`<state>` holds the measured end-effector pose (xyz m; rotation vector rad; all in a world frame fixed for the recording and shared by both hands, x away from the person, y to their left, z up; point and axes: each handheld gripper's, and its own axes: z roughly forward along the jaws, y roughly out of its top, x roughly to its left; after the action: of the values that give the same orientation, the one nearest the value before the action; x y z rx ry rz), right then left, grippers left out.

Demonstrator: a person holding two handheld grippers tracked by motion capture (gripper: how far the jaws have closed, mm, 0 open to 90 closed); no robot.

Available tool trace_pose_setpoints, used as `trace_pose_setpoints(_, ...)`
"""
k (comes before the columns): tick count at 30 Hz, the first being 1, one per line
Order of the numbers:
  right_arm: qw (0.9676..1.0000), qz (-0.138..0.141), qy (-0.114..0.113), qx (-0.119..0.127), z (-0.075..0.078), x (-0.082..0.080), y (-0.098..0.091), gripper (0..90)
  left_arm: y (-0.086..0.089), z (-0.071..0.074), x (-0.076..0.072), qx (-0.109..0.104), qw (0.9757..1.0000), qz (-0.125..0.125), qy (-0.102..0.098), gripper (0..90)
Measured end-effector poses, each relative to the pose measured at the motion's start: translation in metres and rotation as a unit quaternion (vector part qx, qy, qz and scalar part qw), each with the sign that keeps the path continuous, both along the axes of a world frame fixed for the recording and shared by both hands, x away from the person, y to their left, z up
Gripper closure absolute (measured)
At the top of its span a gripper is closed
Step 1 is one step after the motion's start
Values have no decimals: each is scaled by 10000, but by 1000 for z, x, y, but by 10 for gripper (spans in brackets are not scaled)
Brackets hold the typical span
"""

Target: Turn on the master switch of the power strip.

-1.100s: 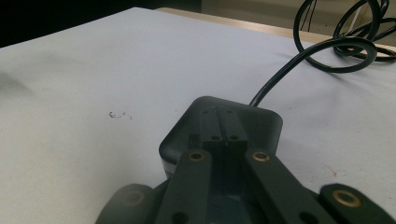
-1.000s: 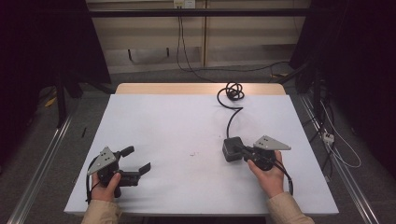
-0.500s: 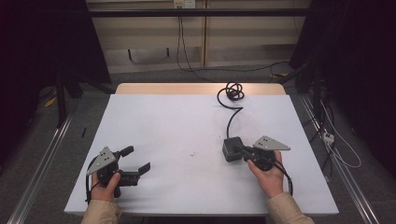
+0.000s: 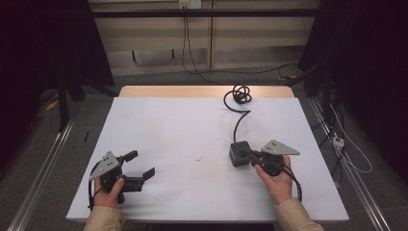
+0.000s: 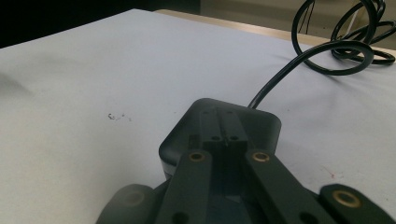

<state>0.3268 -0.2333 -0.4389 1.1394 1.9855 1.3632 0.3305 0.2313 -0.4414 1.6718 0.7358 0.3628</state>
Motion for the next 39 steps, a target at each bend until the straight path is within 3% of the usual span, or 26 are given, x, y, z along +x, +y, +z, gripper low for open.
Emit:
trace_pose_setpoints(7, 10000, 56, -34, -54, 0, 0, 0, 900, 0, 0, 0, 2, 10000, 3, -1, 31)
trace_pose_setpoints(17, 9997, 92, -88, 194, 3, -1, -1, 897, 1, 0, 0, -14, 10000, 12, 1, 31)
trace_pose_setpoints(28, 9996, 38, -13, 289, 4, -1, -2, 771, 1, 0, -1, 9, 10000, 5, -5, 31)
trace_pose_setpoints(39, 9994, 55, 42, 354, 5, -3, -1, 536, 0, 0, -1, -4, 10000, -1, -7, 31)
